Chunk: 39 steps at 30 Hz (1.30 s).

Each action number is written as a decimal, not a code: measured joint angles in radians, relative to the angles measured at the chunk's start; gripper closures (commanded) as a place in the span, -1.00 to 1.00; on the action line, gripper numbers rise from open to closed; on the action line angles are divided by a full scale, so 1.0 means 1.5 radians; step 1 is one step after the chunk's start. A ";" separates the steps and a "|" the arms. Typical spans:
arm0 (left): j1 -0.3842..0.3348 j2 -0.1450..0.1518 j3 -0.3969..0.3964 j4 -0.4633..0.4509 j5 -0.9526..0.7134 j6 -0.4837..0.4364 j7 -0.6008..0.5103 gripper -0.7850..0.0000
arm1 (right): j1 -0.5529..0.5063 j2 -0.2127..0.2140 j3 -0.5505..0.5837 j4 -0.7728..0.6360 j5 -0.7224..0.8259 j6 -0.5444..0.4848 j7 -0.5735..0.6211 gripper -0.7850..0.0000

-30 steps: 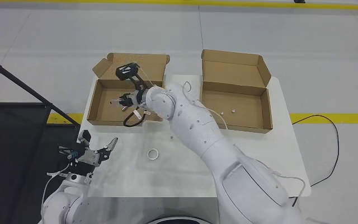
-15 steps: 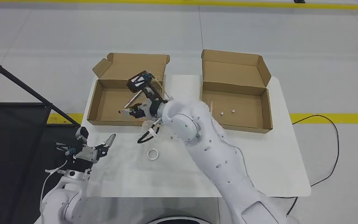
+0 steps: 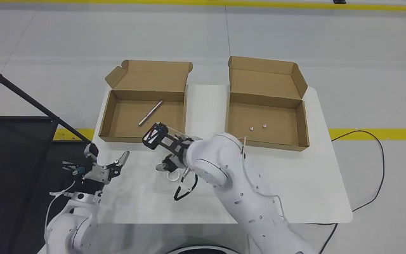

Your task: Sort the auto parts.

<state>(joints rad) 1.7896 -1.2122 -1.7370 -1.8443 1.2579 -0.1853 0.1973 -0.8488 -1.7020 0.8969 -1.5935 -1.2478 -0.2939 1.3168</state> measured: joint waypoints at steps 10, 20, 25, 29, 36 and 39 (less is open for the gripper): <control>-0.003 -0.001 0.004 -0.001 0.007 -0.004 -0.005 -1.00 | 0.027 -0.013 -0.063 0.117 -0.013 0.071 0.034 -0.40; 0.001 -0.002 0.008 -0.009 0.017 -0.004 -0.011 -1.00 | 0.060 -0.025 -0.082 0.222 -0.001 0.110 0.031 0.00; 0.003 -0.002 0.009 -0.011 0.020 -0.003 -0.013 -1.00 | 0.076 -0.031 -0.092 0.254 0.000 0.123 0.039 0.11; 0.004 -0.003 0.010 -0.012 0.021 -0.001 -0.014 -1.00 | 0.086 -0.035 -0.094 0.274 0.008 0.125 0.036 0.13; 0.006 -0.004 0.009 -0.012 0.021 0.004 -0.012 -1.00 | 0.104 -0.043 -0.104 0.316 0.026 0.117 0.026 0.38; 0.007 -0.004 0.007 -0.013 0.019 0.006 -0.012 -1.00 | 0.114 -0.048 -0.111 0.335 0.038 0.108 0.022 0.62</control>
<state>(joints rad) 1.8006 -1.2182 -1.7261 -1.8642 1.2864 -0.1761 0.1797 -0.6782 -1.7742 0.7302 -1.0912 -1.1913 -0.1313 1.3492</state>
